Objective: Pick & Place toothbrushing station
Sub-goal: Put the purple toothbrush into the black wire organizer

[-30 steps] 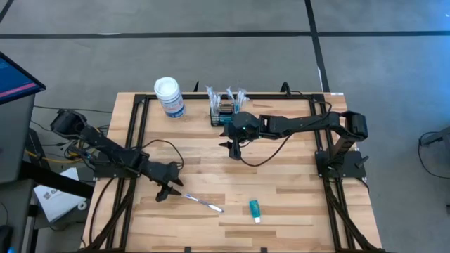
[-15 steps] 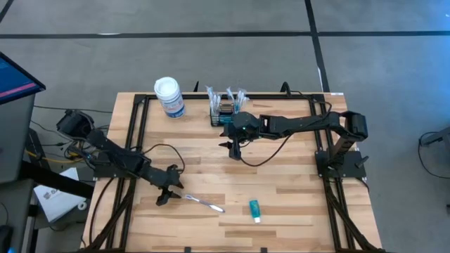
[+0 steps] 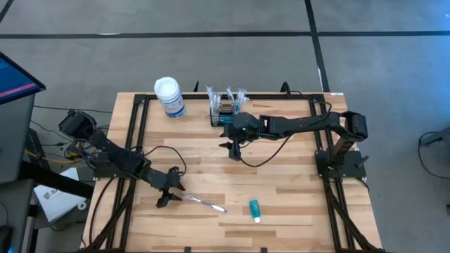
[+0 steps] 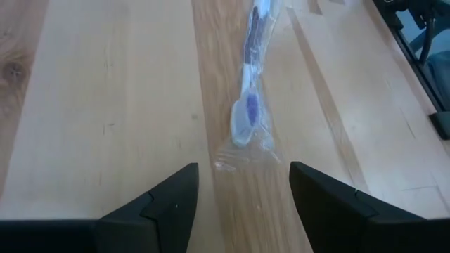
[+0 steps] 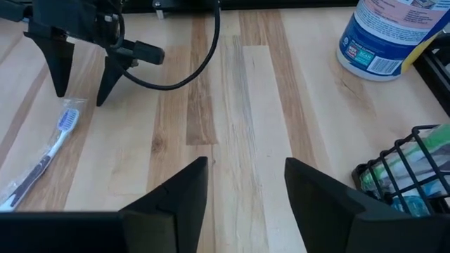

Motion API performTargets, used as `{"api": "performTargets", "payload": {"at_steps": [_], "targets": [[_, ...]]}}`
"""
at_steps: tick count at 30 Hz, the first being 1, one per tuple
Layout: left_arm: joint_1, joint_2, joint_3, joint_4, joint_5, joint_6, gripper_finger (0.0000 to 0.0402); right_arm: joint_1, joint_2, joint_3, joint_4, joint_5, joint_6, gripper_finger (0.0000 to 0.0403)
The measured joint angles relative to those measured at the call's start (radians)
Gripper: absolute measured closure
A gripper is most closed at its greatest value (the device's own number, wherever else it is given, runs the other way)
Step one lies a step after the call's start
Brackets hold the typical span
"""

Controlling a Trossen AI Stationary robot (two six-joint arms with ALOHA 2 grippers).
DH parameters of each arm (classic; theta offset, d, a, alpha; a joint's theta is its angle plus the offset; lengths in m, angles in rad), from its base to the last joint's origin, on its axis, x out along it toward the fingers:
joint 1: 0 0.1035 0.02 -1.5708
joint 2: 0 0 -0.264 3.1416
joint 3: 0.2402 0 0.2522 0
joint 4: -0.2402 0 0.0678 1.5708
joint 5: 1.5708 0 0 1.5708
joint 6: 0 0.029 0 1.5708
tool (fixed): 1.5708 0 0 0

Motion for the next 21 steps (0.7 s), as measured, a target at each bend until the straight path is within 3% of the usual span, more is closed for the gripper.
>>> {"api": "performTargets", "payload": {"at_steps": [21], "targets": [[-0.032, 0.000, 0.000, 0.025, -0.075, 0.003, 0.0183, 0.000, 0.000, 0.000, 0.000, 0.000, 0.000, 0.0224]]}}
